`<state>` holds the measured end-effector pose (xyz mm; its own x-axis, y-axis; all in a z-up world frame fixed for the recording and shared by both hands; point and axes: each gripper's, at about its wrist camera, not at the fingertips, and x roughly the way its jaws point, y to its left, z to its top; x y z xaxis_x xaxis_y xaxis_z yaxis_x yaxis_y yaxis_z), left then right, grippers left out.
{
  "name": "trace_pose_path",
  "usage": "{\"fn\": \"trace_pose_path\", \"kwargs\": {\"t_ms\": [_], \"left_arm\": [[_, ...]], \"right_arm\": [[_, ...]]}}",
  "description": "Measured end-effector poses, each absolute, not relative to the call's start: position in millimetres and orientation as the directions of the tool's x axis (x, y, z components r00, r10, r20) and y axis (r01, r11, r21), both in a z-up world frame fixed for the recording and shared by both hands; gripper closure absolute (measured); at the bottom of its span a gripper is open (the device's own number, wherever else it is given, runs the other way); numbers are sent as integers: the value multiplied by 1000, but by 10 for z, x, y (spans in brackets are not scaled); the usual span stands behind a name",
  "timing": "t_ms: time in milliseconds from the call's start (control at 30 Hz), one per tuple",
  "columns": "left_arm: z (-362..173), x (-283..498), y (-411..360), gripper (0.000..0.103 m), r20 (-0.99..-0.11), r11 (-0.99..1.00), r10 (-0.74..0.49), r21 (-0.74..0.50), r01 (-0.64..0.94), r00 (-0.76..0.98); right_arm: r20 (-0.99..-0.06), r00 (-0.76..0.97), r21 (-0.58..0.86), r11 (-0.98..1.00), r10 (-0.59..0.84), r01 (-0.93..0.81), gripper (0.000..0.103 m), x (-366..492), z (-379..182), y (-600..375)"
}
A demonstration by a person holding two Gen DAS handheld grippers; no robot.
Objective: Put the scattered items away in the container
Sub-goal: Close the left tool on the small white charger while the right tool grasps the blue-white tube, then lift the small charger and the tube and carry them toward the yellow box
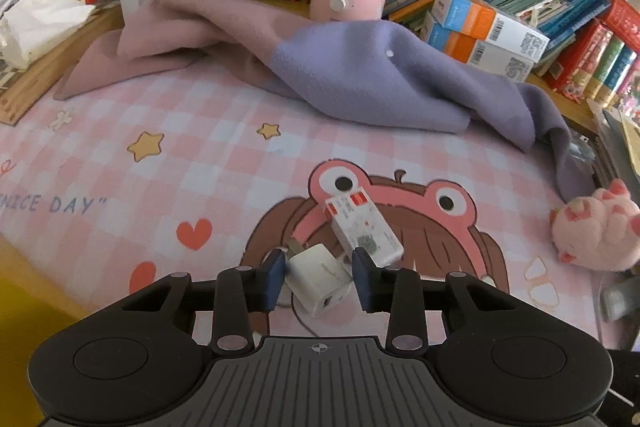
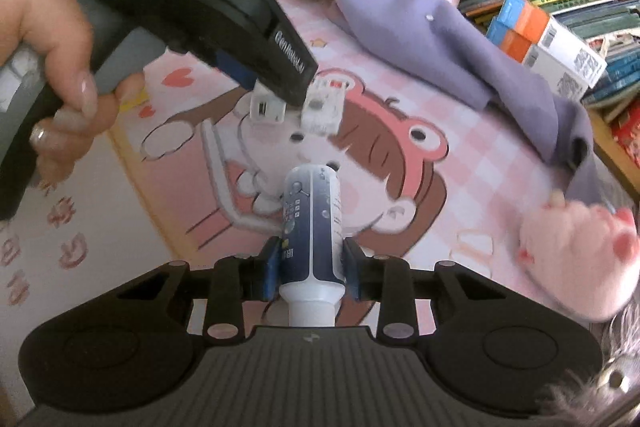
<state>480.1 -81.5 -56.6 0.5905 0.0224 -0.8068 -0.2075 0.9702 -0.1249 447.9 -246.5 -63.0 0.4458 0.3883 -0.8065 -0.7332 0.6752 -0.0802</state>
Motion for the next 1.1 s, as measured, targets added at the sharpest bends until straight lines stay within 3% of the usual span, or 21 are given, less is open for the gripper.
{"fn": "trace_pose_path", "kwargs": {"t_ms": [333, 567, 1100], "left_arm": [[-658, 4801, -835, 67, -833, 973, 35, -99, -211, 552], [-657, 4718, -794, 69, -832, 972, 20, -114, -207, 555], [74, 3850, -886, 69, -754, 977, -128, -207, -48, 645]], "right_arm": [[-804, 468, -127, 661, 368, -739, 70, 4418, -643, -2392], [-803, 449, -60, 696, 393, -716, 72, 4500, -643, -2420], [-768, 501, -32, 758, 399, -652, 73, 4000, -331, -2558]]}}
